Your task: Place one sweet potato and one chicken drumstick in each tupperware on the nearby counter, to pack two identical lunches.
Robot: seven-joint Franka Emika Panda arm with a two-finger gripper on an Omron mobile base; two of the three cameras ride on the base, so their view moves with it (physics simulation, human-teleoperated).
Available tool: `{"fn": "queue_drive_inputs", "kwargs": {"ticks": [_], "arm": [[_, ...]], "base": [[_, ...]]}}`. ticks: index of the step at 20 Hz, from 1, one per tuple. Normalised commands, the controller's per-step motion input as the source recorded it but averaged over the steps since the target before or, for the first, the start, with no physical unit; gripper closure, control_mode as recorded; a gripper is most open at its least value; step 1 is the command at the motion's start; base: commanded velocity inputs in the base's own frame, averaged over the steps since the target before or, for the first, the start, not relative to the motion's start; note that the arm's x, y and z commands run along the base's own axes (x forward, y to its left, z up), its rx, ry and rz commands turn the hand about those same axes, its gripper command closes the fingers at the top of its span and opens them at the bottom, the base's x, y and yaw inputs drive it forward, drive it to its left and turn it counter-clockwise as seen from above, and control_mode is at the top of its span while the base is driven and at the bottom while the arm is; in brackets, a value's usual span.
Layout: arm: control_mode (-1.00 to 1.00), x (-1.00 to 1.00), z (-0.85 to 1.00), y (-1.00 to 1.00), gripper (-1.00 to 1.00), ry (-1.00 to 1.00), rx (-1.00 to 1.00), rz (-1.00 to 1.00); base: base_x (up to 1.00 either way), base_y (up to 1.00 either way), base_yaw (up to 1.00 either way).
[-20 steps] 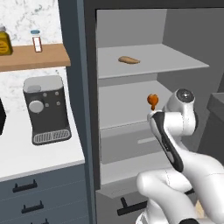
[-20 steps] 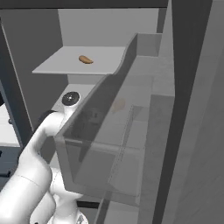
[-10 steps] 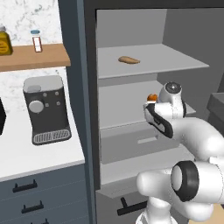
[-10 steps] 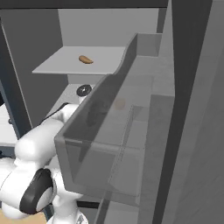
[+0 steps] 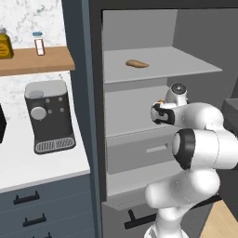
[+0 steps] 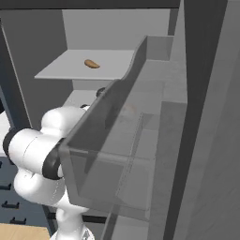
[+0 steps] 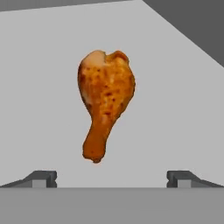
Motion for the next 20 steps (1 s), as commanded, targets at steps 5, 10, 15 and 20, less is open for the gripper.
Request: {"fn": "queue_drive_inputs", "kwargs": {"ticks": [5, 10, 15, 20], "arm": [[-1.0, 0.69, -0.33, -0.06, -1.0, 0.0, 0.0, 0.0], [-1.0, 0.41, -0.54, 0.0, 1.0, 0.02, 0.0, 0.0], [-1.0, 0.0, -0.54, 0.0, 1.0, 0.04, 0.0, 0.0], [-1.0, -0.77, -0.06, 0.17, 1.0, -0.09, 0.0, 0.09]], "base": [[0.0, 0.0, 0.0], [0.0, 0.0, 0.0], [0.0, 0.0, 0.0], [0.0, 0.0, 0.0]]}}
